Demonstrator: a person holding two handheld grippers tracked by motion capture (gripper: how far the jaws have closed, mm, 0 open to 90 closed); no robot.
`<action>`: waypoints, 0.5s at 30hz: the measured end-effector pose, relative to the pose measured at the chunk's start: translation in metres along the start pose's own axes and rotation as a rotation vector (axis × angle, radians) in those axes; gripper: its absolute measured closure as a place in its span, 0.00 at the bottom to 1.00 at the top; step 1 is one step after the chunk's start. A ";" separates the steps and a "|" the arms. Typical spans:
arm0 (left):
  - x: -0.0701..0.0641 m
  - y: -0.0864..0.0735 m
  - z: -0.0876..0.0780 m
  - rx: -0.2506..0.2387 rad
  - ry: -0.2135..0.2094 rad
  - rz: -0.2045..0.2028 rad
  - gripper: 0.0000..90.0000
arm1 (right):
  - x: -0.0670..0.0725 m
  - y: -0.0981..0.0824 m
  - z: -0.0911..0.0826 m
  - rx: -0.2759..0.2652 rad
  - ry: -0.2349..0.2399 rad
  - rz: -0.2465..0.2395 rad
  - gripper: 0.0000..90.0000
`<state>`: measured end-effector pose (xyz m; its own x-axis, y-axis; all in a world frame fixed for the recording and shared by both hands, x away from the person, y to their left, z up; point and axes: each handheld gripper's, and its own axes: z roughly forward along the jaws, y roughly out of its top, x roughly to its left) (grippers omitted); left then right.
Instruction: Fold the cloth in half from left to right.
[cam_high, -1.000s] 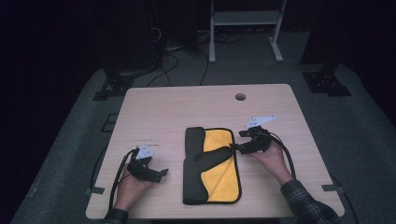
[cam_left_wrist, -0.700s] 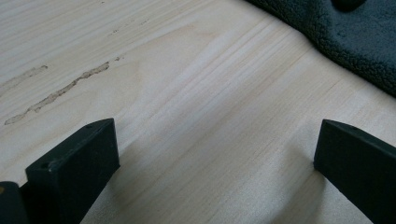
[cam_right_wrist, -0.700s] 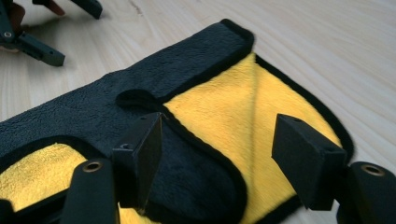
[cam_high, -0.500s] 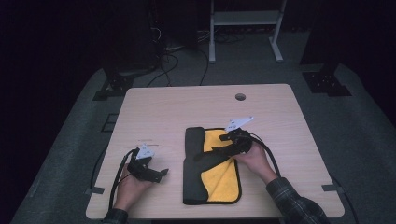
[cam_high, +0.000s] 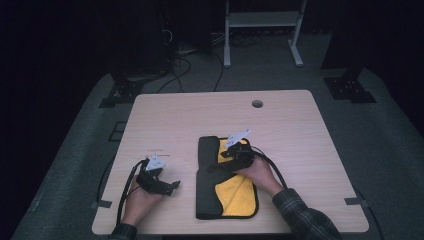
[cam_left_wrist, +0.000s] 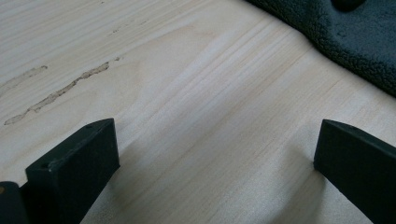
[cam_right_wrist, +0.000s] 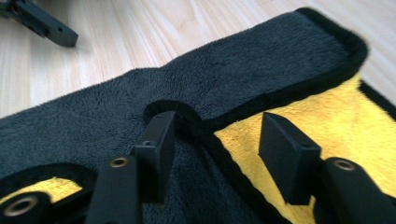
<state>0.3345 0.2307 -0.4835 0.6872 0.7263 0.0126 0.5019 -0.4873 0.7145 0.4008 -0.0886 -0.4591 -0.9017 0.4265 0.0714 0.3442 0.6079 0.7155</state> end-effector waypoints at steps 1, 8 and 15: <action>0.000 0.000 0.000 0.000 0.000 0.000 0.00 | 0.000 -0.001 0.002 0.007 0.001 -0.011 0.53; 0.000 0.000 0.000 0.000 0.000 0.001 0.00 | 0.002 -0.002 0.008 0.035 -0.035 -0.041 0.76; 0.000 0.000 0.000 0.000 -0.001 0.001 0.00 | 0.002 -0.001 0.002 0.014 -0.048 -0.055 0.95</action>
<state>0.3346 0.2307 -0.4835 0.6883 0.7254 0.0126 0.5014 -0.4882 0.7144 0.3995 -0.0872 -0.4613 -0.9059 0.4235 -0.0020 0.2979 0.6405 0.7079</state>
